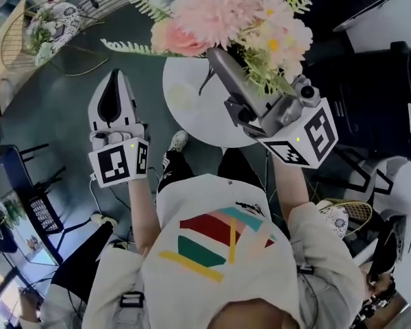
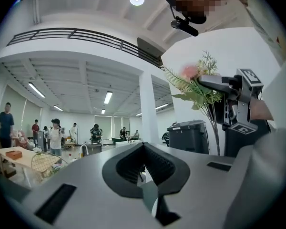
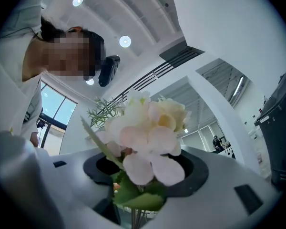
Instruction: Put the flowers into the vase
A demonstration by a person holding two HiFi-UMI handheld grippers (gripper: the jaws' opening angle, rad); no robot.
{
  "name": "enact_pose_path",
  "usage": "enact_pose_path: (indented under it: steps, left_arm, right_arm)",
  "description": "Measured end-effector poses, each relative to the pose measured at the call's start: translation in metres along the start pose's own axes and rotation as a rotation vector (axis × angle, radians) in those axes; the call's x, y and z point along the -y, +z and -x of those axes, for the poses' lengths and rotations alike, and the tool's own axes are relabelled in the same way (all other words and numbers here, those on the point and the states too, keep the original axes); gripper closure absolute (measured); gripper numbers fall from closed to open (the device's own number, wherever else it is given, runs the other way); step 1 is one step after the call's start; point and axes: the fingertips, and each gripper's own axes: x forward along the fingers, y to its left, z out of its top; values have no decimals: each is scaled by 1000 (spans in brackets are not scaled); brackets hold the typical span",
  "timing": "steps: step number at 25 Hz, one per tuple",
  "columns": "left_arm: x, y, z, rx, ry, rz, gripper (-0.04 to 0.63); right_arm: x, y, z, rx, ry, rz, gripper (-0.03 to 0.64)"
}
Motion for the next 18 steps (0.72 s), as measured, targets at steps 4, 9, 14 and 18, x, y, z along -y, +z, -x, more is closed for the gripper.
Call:
enact_pose_path:
  steps: [4, 9, 14, 18]
  left_arm:
    - [0, -5, 4, -20, -67, 31, 589]
    - [-3, -26, 12, -57, -119, 67, 589]
    - [9, -24, 0, -47, -198, 14, 589]
    - [16, -45, 4, -95, -255, -1, 589]
  right_arm:
    - [-25, -8, -4, 17, -48, 45, 339]
    - [-53, -22, -2, 39, -132, 211, 339]
    - [-53, -33, 5, 110, -173, 199, 339]
    - [-52, -63, 9, 112, -191, 165, 339]
